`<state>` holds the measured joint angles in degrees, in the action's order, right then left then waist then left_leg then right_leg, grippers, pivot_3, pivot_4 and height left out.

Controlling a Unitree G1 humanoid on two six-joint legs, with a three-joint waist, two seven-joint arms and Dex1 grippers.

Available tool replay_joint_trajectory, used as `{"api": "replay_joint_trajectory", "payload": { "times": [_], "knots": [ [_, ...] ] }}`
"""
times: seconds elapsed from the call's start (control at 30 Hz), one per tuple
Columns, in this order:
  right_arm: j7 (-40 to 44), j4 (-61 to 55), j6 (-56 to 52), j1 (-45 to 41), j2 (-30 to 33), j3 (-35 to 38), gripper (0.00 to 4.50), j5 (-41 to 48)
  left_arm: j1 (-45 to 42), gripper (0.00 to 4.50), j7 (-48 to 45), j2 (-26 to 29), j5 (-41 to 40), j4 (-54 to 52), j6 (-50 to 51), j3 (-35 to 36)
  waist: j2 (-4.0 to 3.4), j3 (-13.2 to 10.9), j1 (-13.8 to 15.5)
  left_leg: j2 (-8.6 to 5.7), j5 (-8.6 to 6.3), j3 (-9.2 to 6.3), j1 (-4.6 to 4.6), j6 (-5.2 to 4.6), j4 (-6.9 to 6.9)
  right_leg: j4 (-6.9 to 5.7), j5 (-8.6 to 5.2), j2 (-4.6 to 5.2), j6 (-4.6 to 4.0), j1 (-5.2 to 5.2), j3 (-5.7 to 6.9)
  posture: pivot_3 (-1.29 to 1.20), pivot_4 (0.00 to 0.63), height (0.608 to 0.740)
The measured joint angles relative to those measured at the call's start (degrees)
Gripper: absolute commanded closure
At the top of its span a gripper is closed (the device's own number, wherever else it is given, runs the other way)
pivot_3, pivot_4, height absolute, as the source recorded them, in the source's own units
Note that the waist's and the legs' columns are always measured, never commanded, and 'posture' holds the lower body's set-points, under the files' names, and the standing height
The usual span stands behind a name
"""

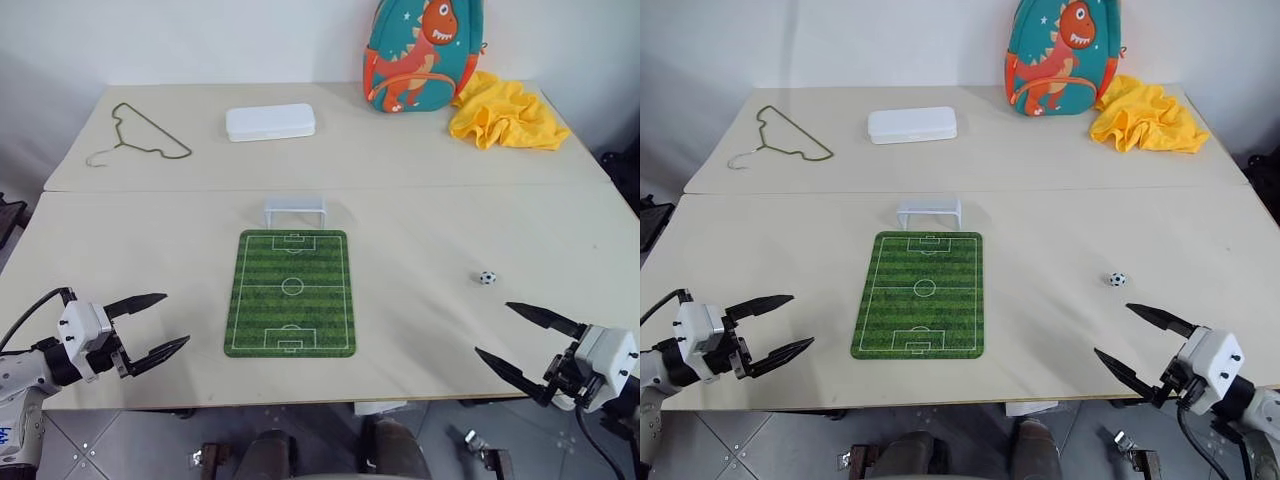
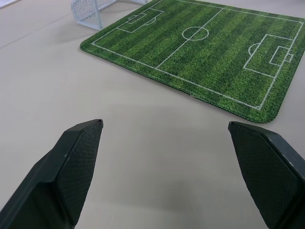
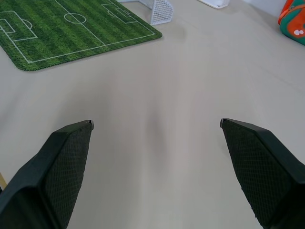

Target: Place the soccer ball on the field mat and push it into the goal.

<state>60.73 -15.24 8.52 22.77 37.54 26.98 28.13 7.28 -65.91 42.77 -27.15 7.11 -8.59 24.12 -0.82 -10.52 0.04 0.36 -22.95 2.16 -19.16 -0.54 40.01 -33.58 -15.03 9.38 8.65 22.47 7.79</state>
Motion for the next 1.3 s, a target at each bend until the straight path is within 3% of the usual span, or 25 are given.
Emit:
{"api": "replay_joint_trajectory", "payload": {
  "times": [0.2, 0.37, 0.6, 0.77, 0.97, 1.2, 1.3],
  "knots": [
    [-0.7, -0.51, -1.04, 0.37, -0.04, -0.07, 0.04, 0.73, -2.15, 0.0, -1.57, 0.0, -7.19, -5.07, 9.38, -0.95, 0.0, 0.0, 0.25, 0.01, 0.0, -0.01, 0.0, -0.01, 0.04, -0.04, 0.01, 0.0, 0.01, 0.01, -0.06, 0.0, 0.15, 0.74],
    [-4.65, 0.7, -4.08, 2.55, -0.69, 6.69, 0.04, 4.13, -8.64, 0.0, -2.83, -0.04, -15.58, -14.22, 19.91, -4.9, 0.0, 0.0, 1.2, 0.0, 0.0, 0.02, 0.01, -0.01, 0.05, -0.05, 0.01, 0.0, 0.01, 0.01, -0.1, 0.0, 0.15, 0.74],
    [-8.86, 7.55, -7.06, 0.86, -1.41, 9.85, 0.04, 4.42, -15.59, 0.0, -2.06, -3.09, -17.19, -20.23, 24.08, -11.42, -0.02, 0.0, 0.91, 0.1, 0.0, 0.23, 0.08, 0.01, 0.04, -0.06, 0.02, -0.16, 0.01, 0.02, -0.26, 0.0, 0.15, 0.74],
    [-14.0, 8.11, -14.82, -8.52, 1.78, 5.63, 0.04, 2.7, -17.56, 0.0, -1.75, -3.47, -16.12, -19.88, 24.04, -12.1, -0.03, 0.0, -0.29, 0.17, 0.0, 0.37, 0.12, 0.01, 0.09, -0.09, 0.04, -0.21, -0.01, 0.05, -0.39, 0.0, 0.15, 0.74],
    [-19.34, 9.85, -24.7, -20.65, 4.28, -3.39, 0.04, -1.14, -17.72, 0.0, -1.63, -3.65, -15.02, -19.53, 24.06, -12.29, -0.05, -0.02, 0.32, 0.23, 0.01, 0.29, -0.06, 0.05, 0.09, -0.03, 0.04, -0.3, -0.02, 0.18, -0.29, 0.0, 0.15, 0.74],
    [-22.35, 19.84, -25.46, -30.01, 2.86, -9.42, 0.04, -6.7, -17.99, 0.0, -0.59, -4.17, -14.85, -19.62, 24.41, -12.52, -0.05, -0.02, 1.06, 0.26, 0.0, 0.33, -0.07, 0.06, 0.08, 0.02, 0.04, -0.35, -0.02, 0.18, -0.29, 0.0, 0.15, 0.74],
    [-21.99, 22.61, -24.13, -30.98, 1.83, -10.94, 0.83, -7.79, -17.84, 0.0, -0.01, -4.17, -14.86, -19.77, 24.87, -12.42, -0.05, -0.02, 1.08, 0.27, 0.0, 0.34, -0.07, 0.06, 0.08, 0.02, 0.04, -0.36, -0.02, 0.18, -0.29, 0.0, 0.15, 0.74]
  ]
}}
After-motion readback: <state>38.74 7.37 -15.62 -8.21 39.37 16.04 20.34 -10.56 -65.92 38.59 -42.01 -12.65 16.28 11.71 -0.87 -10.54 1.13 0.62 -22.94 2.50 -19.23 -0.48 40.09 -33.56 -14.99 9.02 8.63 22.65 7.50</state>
